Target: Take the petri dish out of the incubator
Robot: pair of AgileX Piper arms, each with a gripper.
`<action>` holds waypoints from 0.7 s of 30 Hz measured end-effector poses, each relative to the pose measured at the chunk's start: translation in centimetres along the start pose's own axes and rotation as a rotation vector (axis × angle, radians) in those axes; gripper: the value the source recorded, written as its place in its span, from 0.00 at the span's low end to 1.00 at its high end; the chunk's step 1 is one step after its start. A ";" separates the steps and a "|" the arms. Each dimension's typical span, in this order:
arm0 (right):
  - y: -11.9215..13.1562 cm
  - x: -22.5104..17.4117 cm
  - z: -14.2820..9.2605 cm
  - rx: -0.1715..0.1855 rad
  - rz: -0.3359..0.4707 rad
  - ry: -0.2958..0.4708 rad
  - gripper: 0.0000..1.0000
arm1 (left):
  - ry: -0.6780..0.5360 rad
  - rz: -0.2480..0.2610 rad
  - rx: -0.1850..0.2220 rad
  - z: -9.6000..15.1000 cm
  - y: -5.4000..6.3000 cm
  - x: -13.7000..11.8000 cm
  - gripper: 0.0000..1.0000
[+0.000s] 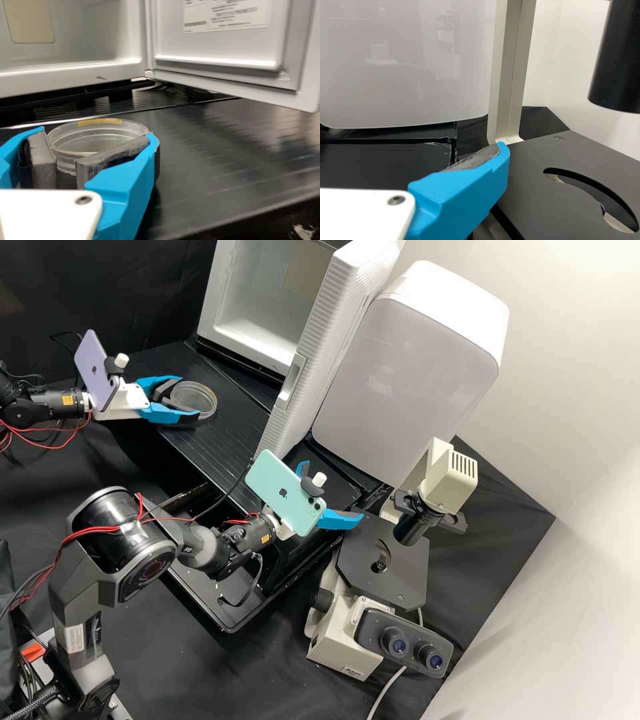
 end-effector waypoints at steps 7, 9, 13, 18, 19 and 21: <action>0.0 0.0 0.0 0.000 0.000 0.000 1.00 | -0.007 -0.011 0.005 0.1 -0.4 -0.2 0.00; 0.0 0.0 0.0 0.000 0.000 0.000 1.00 | -0.007 -0.012 0.006 0.1 -0.4 -0.2 0.00; 0.0 0.0 0.0 0.000 0.000 0.000 1.00 | -0.006 -0.017 0.008 0.1 -0.5 -0.1 1.00; 0.0 0.0 0.0 0.000 0.000 0.000 1.00 | -0.005 -0.013 0.005 0.2 -0.4 0.1 1.00; 0.0 0.0 0.0 0.000 0.000 0.000 1.00 | -0.006 -0.011 0.005 0.2 -0.4 0.2 1.00; 0.0 0.0 0.0 0.000 0.000 0.000 1.00 | -0.005 -0.017 0.004 0.2 -0.4 0.2 1.00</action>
